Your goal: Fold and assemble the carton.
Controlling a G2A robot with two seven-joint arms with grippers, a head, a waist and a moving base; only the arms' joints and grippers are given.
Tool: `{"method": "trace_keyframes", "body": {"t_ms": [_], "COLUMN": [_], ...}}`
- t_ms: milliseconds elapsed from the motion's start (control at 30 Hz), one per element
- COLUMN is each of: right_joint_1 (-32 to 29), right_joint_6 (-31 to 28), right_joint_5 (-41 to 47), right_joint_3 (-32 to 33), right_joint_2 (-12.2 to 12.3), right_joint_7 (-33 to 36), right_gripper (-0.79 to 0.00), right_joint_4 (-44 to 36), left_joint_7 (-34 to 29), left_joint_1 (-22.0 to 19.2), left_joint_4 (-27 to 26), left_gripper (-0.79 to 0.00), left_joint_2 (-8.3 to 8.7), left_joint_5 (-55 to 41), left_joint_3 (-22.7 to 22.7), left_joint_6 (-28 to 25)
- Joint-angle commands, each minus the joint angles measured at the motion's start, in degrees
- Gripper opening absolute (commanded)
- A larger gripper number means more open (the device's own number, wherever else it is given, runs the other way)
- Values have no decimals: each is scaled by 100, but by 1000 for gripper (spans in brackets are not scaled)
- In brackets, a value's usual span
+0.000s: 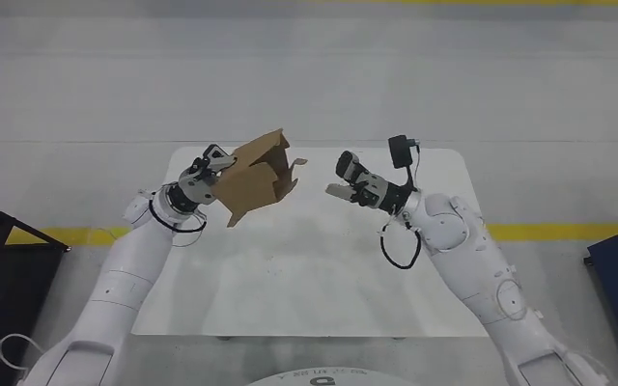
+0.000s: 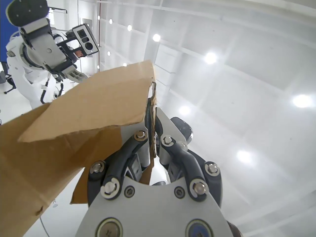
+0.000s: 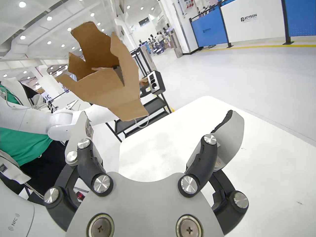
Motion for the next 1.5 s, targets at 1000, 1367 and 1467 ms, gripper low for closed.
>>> {"method": "trace_keyframes", "body": {"t_ms": [1000,1367,1467], "right_joint_1": [394,-61,-192], "right_joint_6": [1086,586,517], "right_joint_5": [-933,-424,-529], "right_joint_3": [-568,-49,0], "right_joint_2": [-224,-155,-139], "right_joint_7": [-225,-565,-532], "right_gripper": [0,0,0], "right_joint_4": [-270,-496,-693], "left_joint_7": [-382,-445,-374], "left_joint_1": [14,-6,-6], "left_joint_4": [-39,69,68], "left_gripper": [-785,-785,-785], "left_joint_2": [-64,-39,-37], "left_joint_5": [400,321,383], "left_joint_3": [226,14,-18], "left_joint_6": [259,206,102]}}
